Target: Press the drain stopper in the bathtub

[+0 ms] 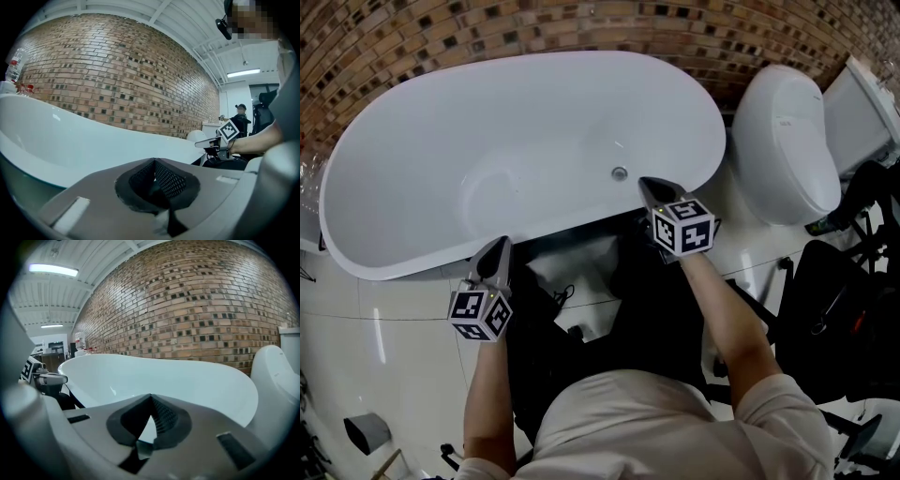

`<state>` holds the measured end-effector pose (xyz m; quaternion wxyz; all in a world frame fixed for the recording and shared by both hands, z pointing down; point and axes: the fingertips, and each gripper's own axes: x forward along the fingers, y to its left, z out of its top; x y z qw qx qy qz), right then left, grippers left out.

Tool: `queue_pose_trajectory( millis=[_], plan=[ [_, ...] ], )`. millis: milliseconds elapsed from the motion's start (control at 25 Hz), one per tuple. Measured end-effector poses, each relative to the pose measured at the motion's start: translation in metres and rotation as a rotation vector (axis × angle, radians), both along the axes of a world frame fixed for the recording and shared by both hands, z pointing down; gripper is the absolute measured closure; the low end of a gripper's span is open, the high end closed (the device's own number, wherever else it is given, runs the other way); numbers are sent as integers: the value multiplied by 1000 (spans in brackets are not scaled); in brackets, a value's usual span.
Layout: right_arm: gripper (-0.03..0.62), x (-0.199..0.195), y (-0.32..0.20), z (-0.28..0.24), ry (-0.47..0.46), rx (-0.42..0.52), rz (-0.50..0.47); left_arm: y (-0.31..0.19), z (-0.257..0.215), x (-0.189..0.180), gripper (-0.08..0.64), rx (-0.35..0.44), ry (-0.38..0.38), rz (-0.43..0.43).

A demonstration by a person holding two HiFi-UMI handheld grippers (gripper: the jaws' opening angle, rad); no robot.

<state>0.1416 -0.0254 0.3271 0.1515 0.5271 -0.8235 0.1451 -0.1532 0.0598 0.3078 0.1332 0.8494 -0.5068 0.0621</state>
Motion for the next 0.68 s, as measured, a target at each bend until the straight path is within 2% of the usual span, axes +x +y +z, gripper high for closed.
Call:
queue_pose_trajectory(
  millis=[680],
  plan=[
    [575,-1,0,2,-1,-16,-8,0,4,3,552,-16,-34,8]
  ],
)
